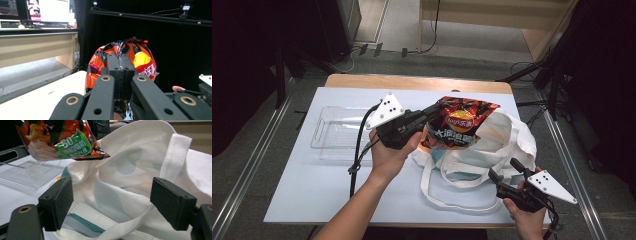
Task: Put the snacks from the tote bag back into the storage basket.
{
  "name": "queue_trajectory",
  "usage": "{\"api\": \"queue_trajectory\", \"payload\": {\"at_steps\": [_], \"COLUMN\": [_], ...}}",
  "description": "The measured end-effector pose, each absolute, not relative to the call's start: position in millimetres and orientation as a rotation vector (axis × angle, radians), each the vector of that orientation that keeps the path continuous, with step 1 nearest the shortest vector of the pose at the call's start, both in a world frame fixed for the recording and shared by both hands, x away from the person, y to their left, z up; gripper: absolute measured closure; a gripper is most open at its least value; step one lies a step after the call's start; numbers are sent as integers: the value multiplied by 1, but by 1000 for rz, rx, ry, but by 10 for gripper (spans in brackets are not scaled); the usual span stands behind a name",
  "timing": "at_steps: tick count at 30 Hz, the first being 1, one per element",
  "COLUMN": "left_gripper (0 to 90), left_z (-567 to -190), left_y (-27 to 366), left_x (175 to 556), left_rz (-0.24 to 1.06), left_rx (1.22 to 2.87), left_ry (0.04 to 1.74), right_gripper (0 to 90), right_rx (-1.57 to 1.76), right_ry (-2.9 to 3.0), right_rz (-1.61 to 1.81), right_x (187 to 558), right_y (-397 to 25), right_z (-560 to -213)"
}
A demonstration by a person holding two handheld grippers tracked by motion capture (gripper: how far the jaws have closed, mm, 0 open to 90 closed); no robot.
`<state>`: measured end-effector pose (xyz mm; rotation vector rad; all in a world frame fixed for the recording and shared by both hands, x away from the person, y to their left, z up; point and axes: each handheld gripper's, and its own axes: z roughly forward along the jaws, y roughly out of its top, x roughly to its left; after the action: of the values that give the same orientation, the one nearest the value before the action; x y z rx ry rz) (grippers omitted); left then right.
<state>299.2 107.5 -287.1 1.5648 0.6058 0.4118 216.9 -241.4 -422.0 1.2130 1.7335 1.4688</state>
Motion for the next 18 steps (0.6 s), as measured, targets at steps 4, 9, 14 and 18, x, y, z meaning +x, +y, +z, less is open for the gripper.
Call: {"api": "queue_trajectory", "payload": {"at_steps": [4,9,14,18], "left_gripper": [900,900,900,900], "left_z": [-287,-285,-284,-284], "left_y": [112,118,125,130], "left_x": [300,300,301,301], "left_rz": [423,434,438,441], "left_rx": [1564,1563,1561,1558], "left_ry": [615,619,625,636], "right_gripper": [194,195,196,195], "right_rx": [1208,1208,1209,1209], "right_ry": [1739,1746,1752,1756], "right_rz": [1466,1465,1462,1462], "right_x": [218,217,218,218], "right_y": [-241,-239,-237,-236], "right_z": [-423,-423,-424,-425]}}
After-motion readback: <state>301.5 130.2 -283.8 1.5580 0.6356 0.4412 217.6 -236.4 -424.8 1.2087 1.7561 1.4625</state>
